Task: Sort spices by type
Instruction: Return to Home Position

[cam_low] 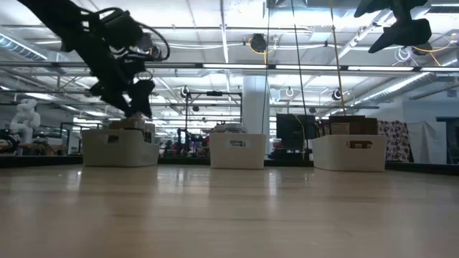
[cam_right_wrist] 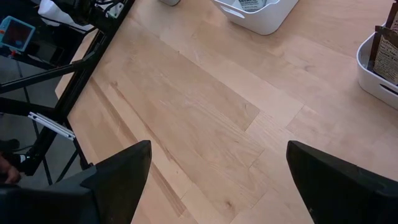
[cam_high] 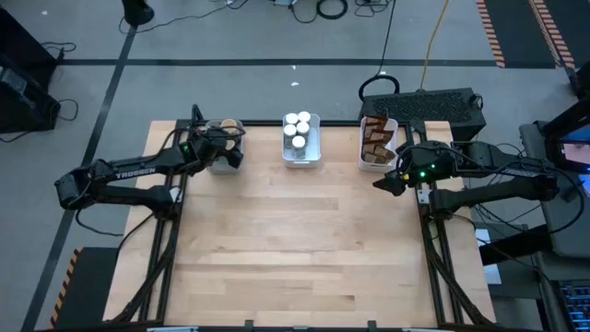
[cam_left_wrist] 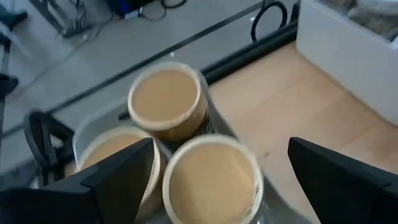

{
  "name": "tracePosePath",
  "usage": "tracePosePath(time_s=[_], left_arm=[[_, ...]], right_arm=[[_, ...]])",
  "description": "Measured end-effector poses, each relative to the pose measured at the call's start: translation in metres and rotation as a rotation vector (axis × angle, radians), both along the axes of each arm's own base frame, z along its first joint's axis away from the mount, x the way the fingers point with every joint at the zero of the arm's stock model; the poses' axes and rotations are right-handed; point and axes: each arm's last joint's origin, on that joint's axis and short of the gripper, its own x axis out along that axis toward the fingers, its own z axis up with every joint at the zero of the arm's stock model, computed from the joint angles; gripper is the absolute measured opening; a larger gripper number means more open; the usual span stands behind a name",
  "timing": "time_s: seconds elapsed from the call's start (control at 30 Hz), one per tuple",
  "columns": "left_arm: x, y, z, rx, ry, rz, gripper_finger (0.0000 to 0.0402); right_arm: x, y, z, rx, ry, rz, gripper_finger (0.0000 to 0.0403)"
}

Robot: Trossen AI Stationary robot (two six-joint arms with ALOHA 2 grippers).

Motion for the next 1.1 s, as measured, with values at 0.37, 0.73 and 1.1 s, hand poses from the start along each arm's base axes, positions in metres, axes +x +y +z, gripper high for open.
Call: tracePosePath(time_s=[0.37,0.73,1.1], left_arm=[[0.014,0.007,0.06,0.069,-0.089,-0.055,0.0374],[0.037,-0.012,0.099,-0.038,-0.435,-0.268,0.0374],[0.075,-0.073,0.115,-0.081,-0.719,-0.515,0.0374]], right_arm=[[0.002,0.0,0.002,-0.061,-0.018,0.058,0.0357],[0.011,-0.001,-0.002,-0.105,0.012,0.102,0.0357],[0.084,-0.003,0.004,-0.313,-0.236,0.282,0.0357]])
